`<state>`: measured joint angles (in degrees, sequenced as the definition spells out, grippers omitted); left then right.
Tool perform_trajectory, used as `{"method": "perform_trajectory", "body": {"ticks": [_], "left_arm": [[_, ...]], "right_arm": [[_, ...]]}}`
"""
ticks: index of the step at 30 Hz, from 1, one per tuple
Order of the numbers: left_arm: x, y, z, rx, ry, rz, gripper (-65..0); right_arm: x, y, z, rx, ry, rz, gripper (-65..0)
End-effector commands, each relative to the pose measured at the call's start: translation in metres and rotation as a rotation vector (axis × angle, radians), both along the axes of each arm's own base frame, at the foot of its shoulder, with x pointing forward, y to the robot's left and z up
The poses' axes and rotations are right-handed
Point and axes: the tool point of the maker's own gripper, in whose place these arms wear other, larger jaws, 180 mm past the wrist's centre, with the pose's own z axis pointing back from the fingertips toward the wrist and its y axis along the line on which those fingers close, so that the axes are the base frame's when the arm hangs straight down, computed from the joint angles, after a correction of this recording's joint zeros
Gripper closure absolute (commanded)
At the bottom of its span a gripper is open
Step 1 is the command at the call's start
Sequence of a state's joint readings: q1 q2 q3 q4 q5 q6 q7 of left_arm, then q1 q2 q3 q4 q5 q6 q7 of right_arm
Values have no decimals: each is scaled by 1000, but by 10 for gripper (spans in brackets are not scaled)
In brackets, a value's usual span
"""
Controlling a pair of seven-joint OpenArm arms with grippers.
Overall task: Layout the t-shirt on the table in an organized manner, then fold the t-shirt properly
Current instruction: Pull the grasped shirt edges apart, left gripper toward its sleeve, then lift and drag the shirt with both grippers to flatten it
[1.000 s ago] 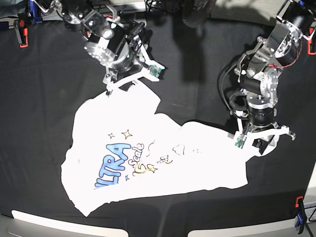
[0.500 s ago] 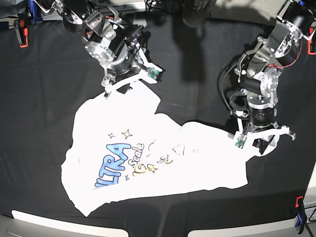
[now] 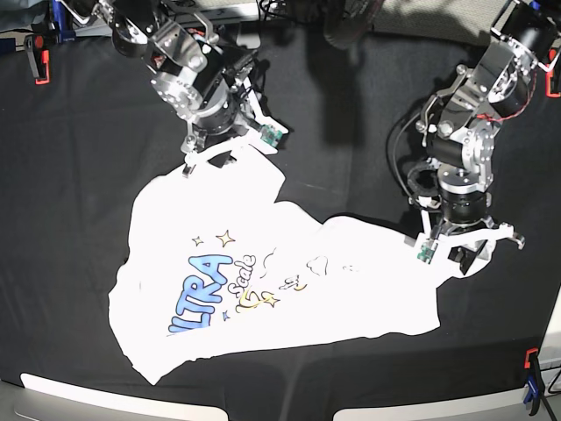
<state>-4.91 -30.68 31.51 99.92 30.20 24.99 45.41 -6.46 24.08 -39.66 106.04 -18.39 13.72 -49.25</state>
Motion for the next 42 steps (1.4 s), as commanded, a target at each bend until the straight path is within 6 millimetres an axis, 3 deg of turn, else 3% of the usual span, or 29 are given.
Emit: {"method": "perform_trajectory", "body": {"ticks": [1, 6, 7, 12, 21, 27, 35, 42], "left_arm": [[6, 2, 19, 16, -61, -8, 0], [7, 2, 19, 16, -62, -8, 0], [7, 2, 19, 16, -61, -8, 0], [7, 1, 20, 16, -66, -14, 0], [7, 0, 20, 17, -71, -19, 0], [7, 6, 21, 36, -68, -15, 0], [-13, 55, -1, 91, 88, 177, 0], [-42, 53, -28, 102, 169, 160, 0]], "right_arm": [[11, -5, 4, -11, -36, -16, -286], [16, -29, -21, -74, -1, -89, -282], [17, -30, -21, -72, -6, -102, -257], [23, -32, -15, -84, -49, -130, -10], [27, -51, -4, -226, -112, -172, 0], [-8, -59, 4, -229, -85, -149, 0], [-76, -91, 25, -291, -18, -63, 0], [-106, -117, 63, -428, -97, -34, 0]]}}
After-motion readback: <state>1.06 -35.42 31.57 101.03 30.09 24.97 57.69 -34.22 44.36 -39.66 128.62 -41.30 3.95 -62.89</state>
